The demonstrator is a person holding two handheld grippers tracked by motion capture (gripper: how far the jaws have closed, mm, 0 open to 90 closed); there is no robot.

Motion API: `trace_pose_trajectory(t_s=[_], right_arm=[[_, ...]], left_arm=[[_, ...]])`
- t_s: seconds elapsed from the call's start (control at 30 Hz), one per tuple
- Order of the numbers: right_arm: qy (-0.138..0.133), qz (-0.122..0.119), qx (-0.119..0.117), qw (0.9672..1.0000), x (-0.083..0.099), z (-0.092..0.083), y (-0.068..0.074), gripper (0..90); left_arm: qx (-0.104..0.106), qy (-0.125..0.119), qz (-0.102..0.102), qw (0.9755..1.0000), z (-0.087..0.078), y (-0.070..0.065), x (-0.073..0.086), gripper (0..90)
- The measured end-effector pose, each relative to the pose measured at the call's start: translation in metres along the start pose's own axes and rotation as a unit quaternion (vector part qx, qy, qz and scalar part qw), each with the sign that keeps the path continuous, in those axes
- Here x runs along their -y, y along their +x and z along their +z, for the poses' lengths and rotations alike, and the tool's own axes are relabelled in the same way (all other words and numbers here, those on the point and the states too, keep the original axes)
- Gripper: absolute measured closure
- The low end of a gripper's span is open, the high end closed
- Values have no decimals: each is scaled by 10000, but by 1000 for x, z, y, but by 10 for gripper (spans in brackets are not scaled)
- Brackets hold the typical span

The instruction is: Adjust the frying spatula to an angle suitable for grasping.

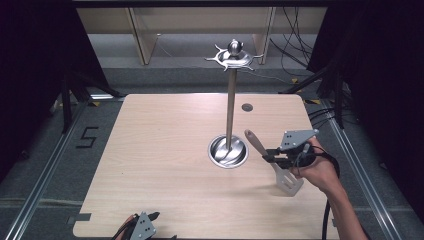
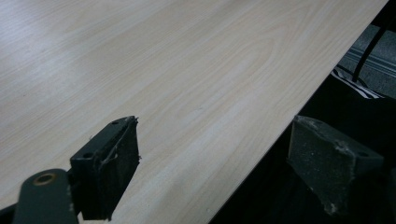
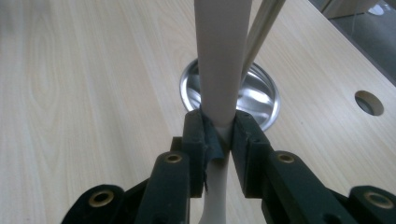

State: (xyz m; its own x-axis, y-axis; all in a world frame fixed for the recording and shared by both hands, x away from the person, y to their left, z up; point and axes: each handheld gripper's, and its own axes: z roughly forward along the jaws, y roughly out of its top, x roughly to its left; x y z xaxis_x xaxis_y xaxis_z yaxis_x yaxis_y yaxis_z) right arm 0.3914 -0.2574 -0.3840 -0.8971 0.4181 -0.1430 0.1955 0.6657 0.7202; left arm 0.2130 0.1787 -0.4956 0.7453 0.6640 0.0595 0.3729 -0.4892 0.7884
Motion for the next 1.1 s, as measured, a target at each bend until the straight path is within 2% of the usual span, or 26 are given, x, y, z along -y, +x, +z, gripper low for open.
trace_pose_trajectory(t_s=[0.07, 0.1, 0.2, 0.23, 0.3, 0.37, 0.4, 0.43, 0.47, 0.53, 0.57, 0.6, 0.63, 0.7, 0.77, 0.83, 0.87, 0.9, 1.03, 1.07, 1.1], right_arm=[[-184, -86, -33, 9998, -2, 0, -1, 770], [-197, 76, -27, 9998, -2, -1, 0, 770], [-397, -30, -33, 9992, -5, -2, -1, 770], [-524, 24, -7, 9986, -5, -3, 0, 770], [-677, -62, -6, 9977, -6, -3, -3, 770], [-759, 80, -24, 9971, -6, -3, -1, 770], [-881, 56, -12, 9961, -7, -3, -1, 770], [-952, 43, -45, 9954, -7, -3, -2, 771], [-1102, 110, -84, 9938, -8, -3, -1, 771], [-1205, 223, -153, 9923, -11, -5, 0, 771], [-1283, 141, -187, 9915, -13, -5, -2, 771], [-1334, 199, -216, 9906, -14, -6, -2, 771], [-1483, 193, -186, 9886, -16, -5, -3, 771], [-1510, 195, -202, 9881, -17, -5, -3, 771], [-1728, 248, -186, 9845, -23, -4, -4, 771], [-1728, 203, -249, 9844, -25, -5, -6, 771], [-1798, 273, -231, 9831, -28, -5, -5, 771], [-1864, 220, -236, 9819, -34, -6, -7, 771], [-1944, 228, -160, 9805, -46, -12, -9, 771], [-1912, 200, -185, 9812, -49, -16, -10, 771], [-1954, 178, -144, 9805, -52, -18, -11, 771]], left_arm=[[2, 18, 9, 10000, 0, 0, 0, 157], [-8, 23, 11, 10000, 0, 0, 0, 157], [3, 18, 37, 10000, 0, 0, 0, 157], [55, 55, -70, 9999, -1, -1, 0, 157], [-16, 30, 50, 10000, 0, 0, 0, 157], [1, 21, 36, 10000, 0, 0, 0, 157], [1, 20, 27, 10000, 0, 0, 0, 157], [57, 55, -72, 9999, -1, -1, 0, 157], [55, 52, -71, 9999, -1, -1, 0, 157], [15, -35, -15, 10000, 1, -1, 0, 158], [22, -49, -51, 10000, 1, -1, 0, 158], [22, -49, -51, 10000, 1, -1, 0, 158], [65, -21, -154, 9999, 1, -3, 0, 158], [54, 37, -100, 9999, 0, -1, 0, 157], [4, 52, -33, 10000, -1, 0, 0, 157], [-17, 39, -50, 10000, 0, 0, 0, 158], [-14, 38, -57, 10000, 0, 0, 0, 158], [-14, 40, -49, 10000, 0, 0, 0, 158], [43, 10, -34, 10000, -1, -1, 0, 157], [0, -44, -129, 9999, 0, -2, 0, 158], [0, -44, -129, 9999, 0, -2, 0, 158]])
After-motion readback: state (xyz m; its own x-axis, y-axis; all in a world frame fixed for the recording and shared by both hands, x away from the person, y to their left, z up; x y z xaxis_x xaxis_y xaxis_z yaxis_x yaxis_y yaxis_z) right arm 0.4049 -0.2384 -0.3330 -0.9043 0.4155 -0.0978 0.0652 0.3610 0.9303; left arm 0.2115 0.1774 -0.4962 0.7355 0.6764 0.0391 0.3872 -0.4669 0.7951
